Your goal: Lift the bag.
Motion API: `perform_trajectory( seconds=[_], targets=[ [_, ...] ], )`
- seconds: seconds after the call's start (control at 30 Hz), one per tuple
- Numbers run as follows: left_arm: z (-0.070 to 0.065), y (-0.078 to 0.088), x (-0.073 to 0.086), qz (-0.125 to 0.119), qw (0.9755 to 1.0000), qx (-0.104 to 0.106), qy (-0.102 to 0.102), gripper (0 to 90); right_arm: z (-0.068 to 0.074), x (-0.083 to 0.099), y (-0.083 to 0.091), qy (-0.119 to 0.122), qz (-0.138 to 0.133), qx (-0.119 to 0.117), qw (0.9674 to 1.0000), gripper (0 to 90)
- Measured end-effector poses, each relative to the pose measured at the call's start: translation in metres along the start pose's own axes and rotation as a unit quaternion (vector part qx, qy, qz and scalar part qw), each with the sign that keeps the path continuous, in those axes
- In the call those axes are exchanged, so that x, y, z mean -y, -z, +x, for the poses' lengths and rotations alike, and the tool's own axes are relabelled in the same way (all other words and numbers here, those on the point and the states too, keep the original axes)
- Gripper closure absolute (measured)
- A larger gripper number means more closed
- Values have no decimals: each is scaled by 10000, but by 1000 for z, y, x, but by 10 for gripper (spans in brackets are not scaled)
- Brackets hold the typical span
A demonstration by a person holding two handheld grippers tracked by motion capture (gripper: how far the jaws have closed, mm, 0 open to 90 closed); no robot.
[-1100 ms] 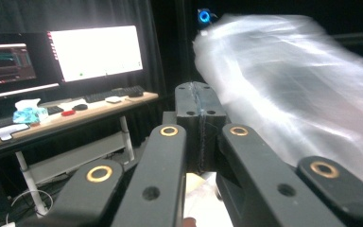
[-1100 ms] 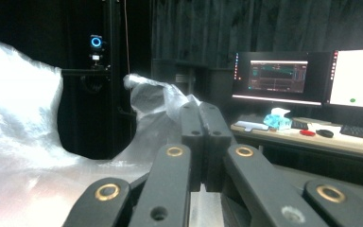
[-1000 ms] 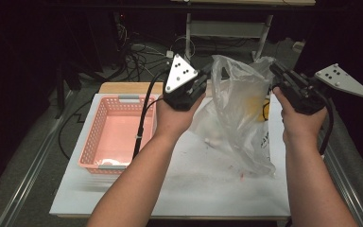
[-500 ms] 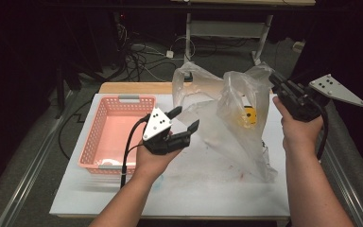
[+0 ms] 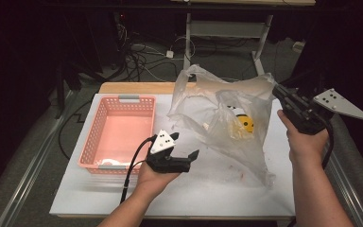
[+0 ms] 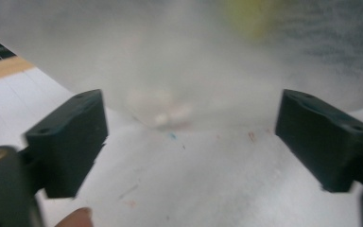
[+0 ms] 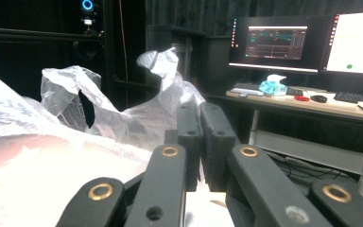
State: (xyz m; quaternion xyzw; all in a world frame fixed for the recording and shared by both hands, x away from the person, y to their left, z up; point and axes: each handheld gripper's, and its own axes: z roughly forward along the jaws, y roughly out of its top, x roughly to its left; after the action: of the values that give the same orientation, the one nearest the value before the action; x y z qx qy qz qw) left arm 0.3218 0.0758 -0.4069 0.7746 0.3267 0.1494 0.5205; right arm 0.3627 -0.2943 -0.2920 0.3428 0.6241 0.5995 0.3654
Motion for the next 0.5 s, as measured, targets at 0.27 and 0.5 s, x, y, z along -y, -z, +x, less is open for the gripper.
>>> perform_trajectory(
  seconds=[0.27,0.5],
  targets=[
    [-9,2,24,163,9997,200,-15,0,5,2,21,99,-31,-173,9998,759],
    [-16,-8,40,316,9994,136,-93,0,14,18,40,159,201,-278,9993,650]
  ],
)
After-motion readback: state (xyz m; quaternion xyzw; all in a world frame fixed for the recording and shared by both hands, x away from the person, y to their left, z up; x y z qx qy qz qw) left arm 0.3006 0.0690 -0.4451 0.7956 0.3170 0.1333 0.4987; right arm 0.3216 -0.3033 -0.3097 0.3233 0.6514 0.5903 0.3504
